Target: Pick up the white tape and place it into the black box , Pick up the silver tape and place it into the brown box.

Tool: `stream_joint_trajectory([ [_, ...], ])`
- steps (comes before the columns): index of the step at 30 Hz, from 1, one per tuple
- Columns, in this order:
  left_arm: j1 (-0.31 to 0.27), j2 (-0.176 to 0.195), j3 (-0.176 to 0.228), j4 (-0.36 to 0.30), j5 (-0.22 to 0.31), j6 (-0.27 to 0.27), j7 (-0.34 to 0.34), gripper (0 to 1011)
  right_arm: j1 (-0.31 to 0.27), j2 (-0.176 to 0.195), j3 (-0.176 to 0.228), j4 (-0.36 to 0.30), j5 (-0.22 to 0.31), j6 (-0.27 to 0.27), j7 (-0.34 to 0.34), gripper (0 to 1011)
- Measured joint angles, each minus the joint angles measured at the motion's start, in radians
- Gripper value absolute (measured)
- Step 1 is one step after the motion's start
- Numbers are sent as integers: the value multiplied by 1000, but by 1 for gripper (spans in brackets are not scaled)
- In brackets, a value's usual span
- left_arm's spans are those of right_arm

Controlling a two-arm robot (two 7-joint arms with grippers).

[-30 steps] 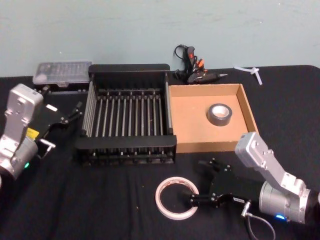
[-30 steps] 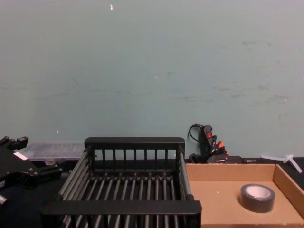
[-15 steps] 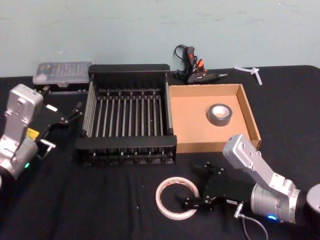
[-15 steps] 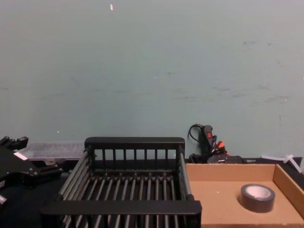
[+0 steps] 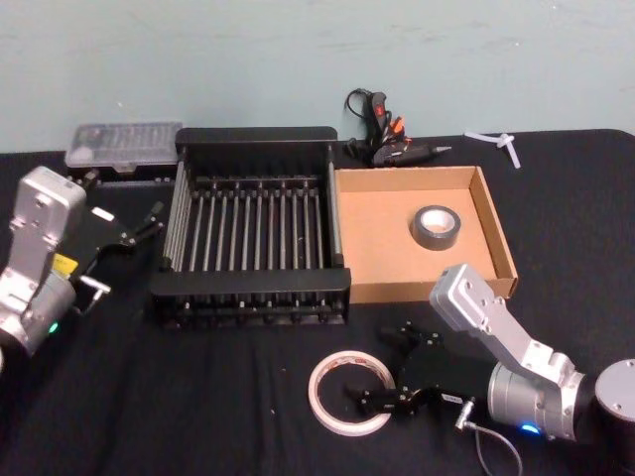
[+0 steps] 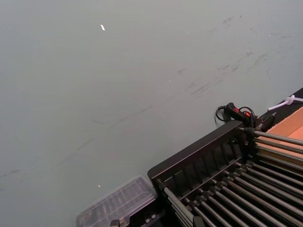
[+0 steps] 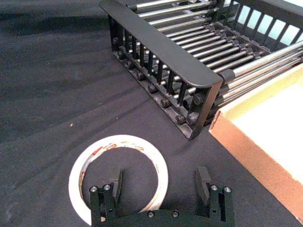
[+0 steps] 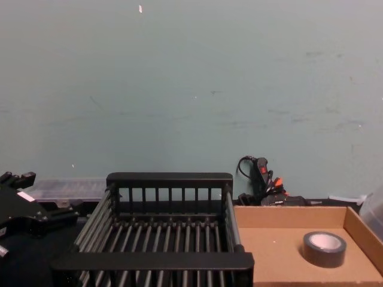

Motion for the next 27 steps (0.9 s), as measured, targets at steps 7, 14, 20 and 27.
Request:
stream_joint_trajectory([
  [7,0,0,0,0,0,0,0,1001,2,-5,-3,1,-5,9,-5,1002],
  [14,0,0,0,0,0,0,0,1001,2,-8,-4,2,-9,15,-9,1002],
  [20,0,0,0,0,0,0,0,1001,2,-10,-4,3,-14,19,-12,1002],
  [27,0,0,0,0,0,0,0,1001,1,-10,-5,3,-19,19,-12,1002],
])
